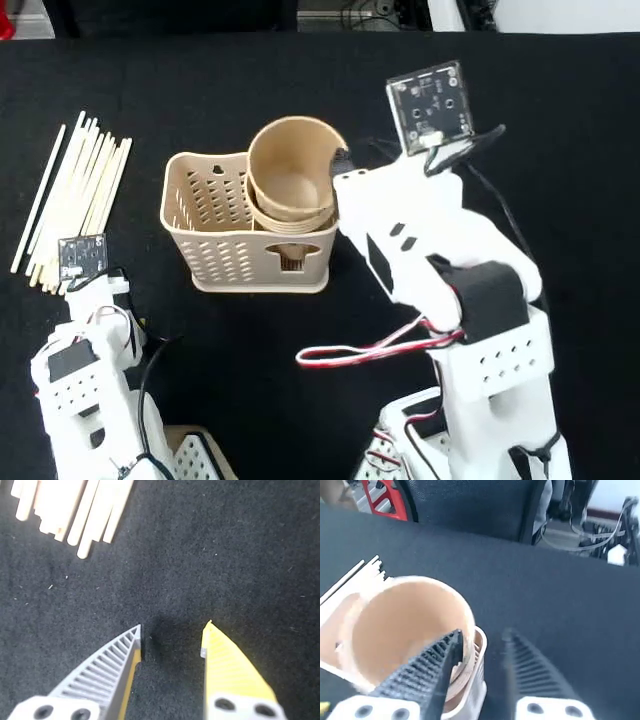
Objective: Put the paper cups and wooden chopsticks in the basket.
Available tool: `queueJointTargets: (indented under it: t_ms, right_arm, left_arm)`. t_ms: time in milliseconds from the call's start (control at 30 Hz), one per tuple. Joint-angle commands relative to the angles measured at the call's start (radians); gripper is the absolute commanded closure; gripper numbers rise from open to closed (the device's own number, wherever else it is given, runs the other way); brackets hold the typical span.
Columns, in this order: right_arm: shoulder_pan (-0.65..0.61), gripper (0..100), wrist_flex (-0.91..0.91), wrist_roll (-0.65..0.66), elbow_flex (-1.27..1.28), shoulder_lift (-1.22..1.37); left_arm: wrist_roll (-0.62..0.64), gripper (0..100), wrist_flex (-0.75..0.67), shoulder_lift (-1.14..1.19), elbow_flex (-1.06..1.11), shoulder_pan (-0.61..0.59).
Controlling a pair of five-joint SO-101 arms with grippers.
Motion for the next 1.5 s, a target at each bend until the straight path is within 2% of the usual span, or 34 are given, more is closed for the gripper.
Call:
queueJointTargets:
  t_ms: [0, 333, 400, 533, 567, 633, 767, 933, 1033, 1200, 1300, 1467]
  right_arm:
    - [-0.011, 75.8, -0.002, -0.048, -0.001, 0.001]
    - [0.005, 75.9, 0.052, -0.026, -0.010, -0.008]
    - [0.020, 77.5, 0.107, 0.037, -0.015, -0.031]
    - [0.023, 97.1, 0.129, 0.210, -0.016, -0.125]
    - [0.023, 98.9, 0.133, 0.270, -0.013, -0.157]
    - [0.025, 97.1, 0.170, 0.336, -0.008, -0.226]
    - [0.114, 98.6, 0.241, 0.350, 0.048, -0.366]
    - [0.252, 98.6, 0.247, 0.404, 0.364, -0.564]
    - [0.327, 98.6, 0.137, 0.442, 0.659, -0.730]
    - [0.368, 98.6, -0.077, 0.523, 1.064, -1.033]
    - [0.361, 98.5, -0.124, 0.479, 1.178, -1.122]
    - [0.334, 98.5, -0.157, 0.367, 1.207, -1.038]
  left_arm:
    - [-0.003, 80, -0.008, -0.012, -0.002, 0.001]
    - [-0.003, 80, -0.008, -0.012, -0.002, 0.001]
    - [-0.003, 80, -0.008, -0.012, -0.002, 0.001]
    - [-0.005, 80, 0.029, -0.012, -0.004, 0.001]
    - [-0.005, 80, 0.029, -0.012, -0.005, 0.001]
    - [-0.005, 80, 0.032, -0.012, -0.005, 0.001]
    - [-0.005, 80, 0.028, -0.012, -0.004, 0.001]
    - [-0.005, 80, 0.028, -0.012, -0.004, 0.001]
    - [-0.005, 80, 0.028, -0.012, -0.004, 0.001]
    - [-0.005, 80, 0.028, -0.012, -0.004, 0.001]
    - [-0.005, 80, 0.028, -0.012, -0.002, -0.001]
    - [-0.005, 80, 0.026, -0.012, -0.007, -0.022]
